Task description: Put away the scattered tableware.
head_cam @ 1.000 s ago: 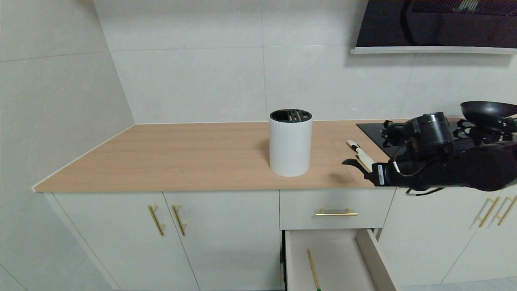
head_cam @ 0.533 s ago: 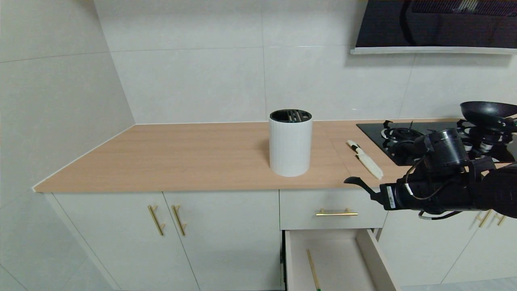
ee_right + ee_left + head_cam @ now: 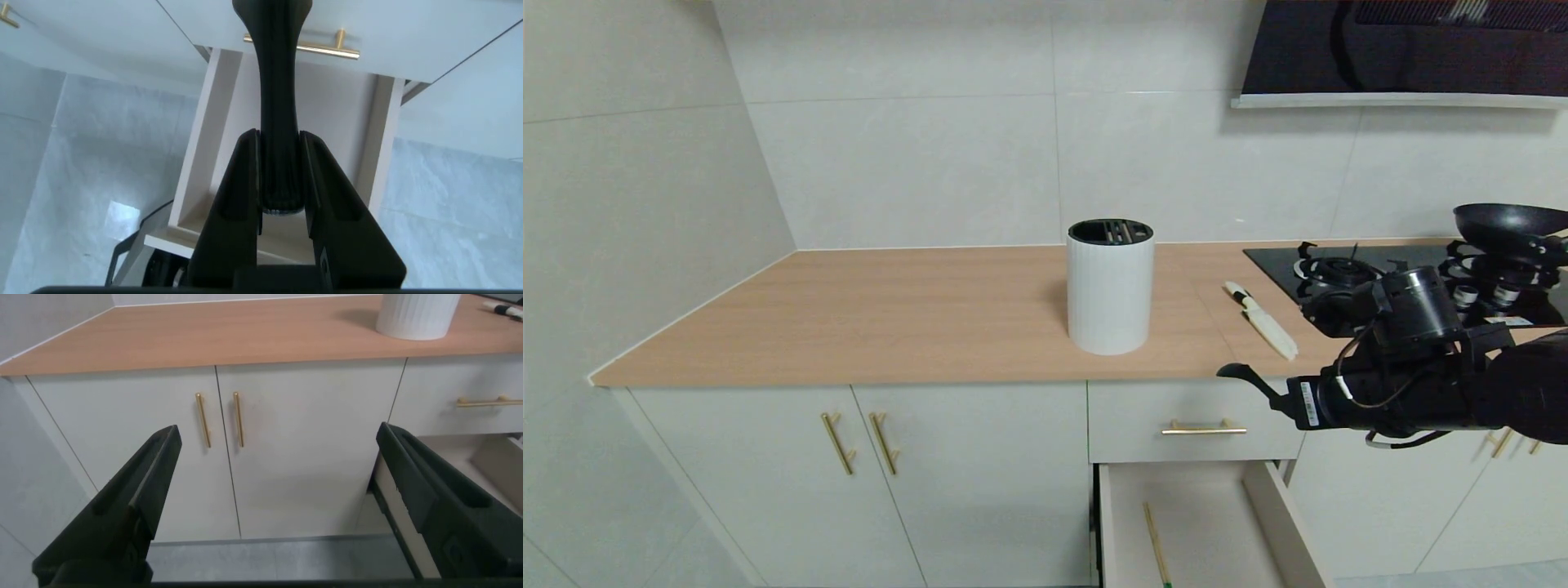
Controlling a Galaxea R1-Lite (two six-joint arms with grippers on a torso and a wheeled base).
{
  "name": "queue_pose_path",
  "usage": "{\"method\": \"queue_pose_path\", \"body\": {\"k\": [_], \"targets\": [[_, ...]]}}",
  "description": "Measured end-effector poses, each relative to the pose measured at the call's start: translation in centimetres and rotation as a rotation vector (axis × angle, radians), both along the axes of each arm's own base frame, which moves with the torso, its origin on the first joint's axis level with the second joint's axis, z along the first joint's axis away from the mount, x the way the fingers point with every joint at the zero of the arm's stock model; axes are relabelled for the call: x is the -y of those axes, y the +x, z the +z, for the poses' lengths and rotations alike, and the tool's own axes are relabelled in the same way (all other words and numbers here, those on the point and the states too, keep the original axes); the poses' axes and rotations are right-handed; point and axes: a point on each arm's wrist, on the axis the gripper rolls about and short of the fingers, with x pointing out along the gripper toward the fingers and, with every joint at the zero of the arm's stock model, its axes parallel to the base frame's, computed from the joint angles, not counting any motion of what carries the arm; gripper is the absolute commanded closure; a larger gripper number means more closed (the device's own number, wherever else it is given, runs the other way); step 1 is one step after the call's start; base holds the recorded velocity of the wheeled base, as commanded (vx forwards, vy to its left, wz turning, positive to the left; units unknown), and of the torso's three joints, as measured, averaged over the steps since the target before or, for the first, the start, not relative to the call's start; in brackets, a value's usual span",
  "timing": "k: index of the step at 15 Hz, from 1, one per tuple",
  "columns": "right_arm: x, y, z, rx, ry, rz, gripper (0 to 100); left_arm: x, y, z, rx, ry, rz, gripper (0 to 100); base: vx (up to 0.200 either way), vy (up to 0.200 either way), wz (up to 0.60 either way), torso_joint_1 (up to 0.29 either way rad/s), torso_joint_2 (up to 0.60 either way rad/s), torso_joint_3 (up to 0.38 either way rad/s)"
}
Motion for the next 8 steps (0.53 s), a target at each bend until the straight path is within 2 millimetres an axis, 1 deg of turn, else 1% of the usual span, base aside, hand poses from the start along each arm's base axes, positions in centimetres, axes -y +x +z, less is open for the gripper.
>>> {"method": "queue_pose_path", "body": {"k": [8], "targets": [[-0.05,0.26,-0.35,-0.01,-0.004,0.0,100,0.0,0.0,0.0,0.0,0.0,0.0,0,0.0,0.0,0.0,-0.206,0.5,0.276]]}}
